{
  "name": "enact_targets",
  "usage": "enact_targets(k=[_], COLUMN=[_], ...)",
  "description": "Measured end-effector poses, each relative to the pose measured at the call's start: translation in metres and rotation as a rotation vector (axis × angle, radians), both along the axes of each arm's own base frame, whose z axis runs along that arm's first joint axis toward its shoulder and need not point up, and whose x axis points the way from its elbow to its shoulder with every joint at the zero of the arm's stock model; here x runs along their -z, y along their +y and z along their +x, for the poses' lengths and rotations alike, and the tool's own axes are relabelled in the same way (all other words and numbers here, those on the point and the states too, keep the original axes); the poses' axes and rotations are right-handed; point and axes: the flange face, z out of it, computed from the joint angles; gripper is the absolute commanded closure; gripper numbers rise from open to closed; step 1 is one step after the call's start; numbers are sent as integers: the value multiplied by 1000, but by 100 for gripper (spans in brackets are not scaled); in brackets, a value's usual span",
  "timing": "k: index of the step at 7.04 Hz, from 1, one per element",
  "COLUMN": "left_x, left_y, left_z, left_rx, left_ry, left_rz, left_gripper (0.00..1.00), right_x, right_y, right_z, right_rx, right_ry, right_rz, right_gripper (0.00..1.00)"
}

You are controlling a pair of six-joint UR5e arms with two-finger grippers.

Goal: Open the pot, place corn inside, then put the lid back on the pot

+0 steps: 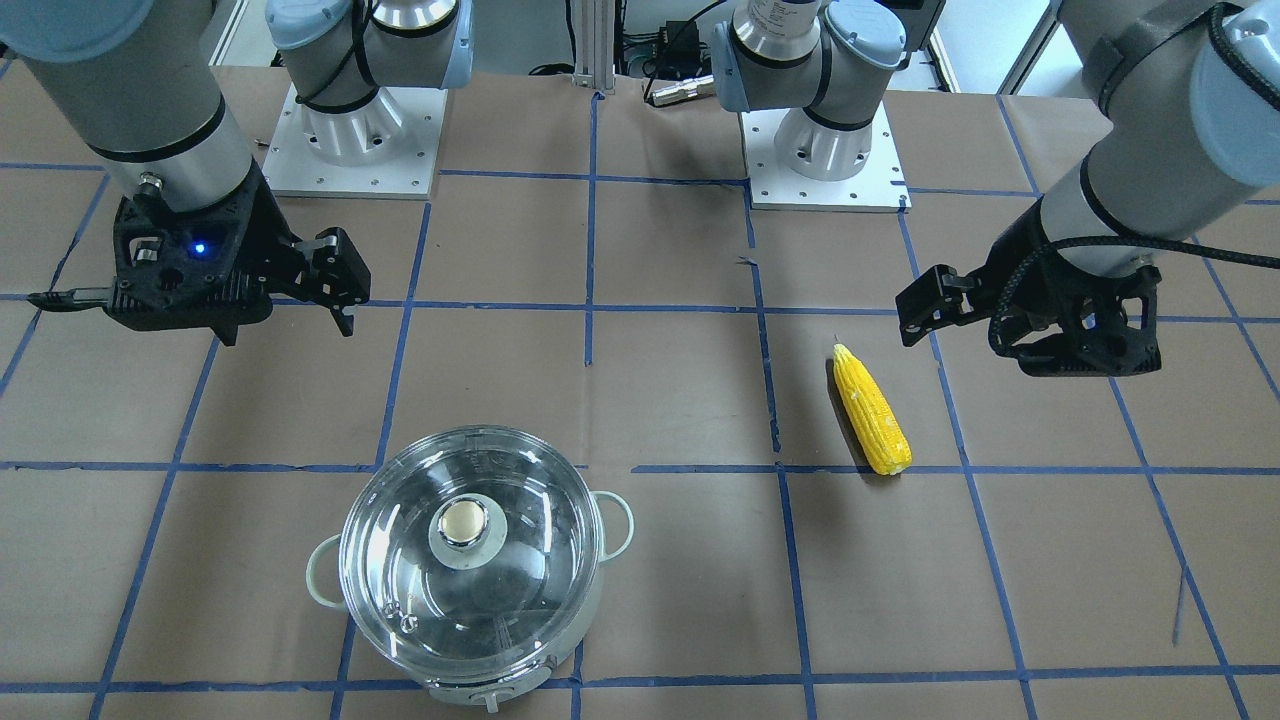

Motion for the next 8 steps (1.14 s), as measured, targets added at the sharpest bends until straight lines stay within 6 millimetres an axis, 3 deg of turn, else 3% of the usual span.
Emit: enact_targets(k=[4, 8], left_x=[1, 16], left_y=[0, -11], left_z=[1, 2], left_rx=[0, 9], left_ry=[-1, 3], left_rz=[3, 18], left_gripper=[0, 0], right_x=[8, 20], right_y=[-16, -71], right_z=[8, 69], right_rx=[25, 30], right_ry=[-2, -2], right_rz=[-14, -36], right_gripper=[1, 1])
